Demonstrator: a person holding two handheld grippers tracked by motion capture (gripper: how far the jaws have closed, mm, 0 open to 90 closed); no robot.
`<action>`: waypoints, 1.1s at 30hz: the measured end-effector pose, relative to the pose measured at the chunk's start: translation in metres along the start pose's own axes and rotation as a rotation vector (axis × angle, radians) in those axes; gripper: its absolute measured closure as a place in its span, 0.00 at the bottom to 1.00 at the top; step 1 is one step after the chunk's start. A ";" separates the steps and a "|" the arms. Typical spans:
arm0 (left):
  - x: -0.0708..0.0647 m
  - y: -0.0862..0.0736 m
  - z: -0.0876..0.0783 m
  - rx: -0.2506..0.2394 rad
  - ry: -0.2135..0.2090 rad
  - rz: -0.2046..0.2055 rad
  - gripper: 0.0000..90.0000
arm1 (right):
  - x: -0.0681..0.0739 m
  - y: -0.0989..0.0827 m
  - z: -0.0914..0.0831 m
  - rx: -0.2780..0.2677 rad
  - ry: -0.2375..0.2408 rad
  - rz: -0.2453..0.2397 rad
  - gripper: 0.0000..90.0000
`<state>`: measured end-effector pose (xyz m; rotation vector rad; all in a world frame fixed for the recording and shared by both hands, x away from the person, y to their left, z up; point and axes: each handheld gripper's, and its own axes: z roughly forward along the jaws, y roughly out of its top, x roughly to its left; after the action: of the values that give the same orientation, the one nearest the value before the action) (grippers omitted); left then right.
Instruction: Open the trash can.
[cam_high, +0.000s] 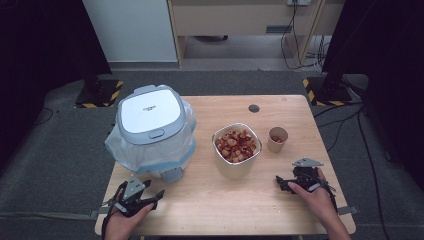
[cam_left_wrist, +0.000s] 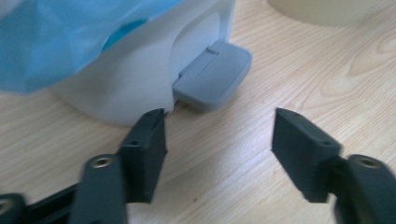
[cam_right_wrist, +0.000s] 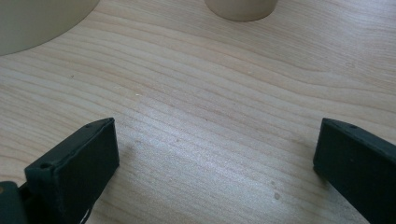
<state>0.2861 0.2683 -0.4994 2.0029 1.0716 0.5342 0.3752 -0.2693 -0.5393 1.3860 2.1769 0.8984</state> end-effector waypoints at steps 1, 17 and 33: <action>0.000 0.000 0.000 0.000 0.000 0.000 0.46 | 0.000 0.000 0.000 0.000 0.000 0.000 0.01; 0.003 0.026 0.025 -0.048 -0.020 0.017 0.92 | 0.000 0.000 0.000 0.000 0.000 0.000 0.01; -0.004 0.036 0.054 0.005 0.007 0.074 0.96 | 0.000 0.000 0.000 0.000 0.001 -0.002 0.01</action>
<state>0.3380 0.2294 -0.5037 2.0528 1.0073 0.5781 0.3752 -0.2695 -0.5393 1.3837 2.1788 0.8986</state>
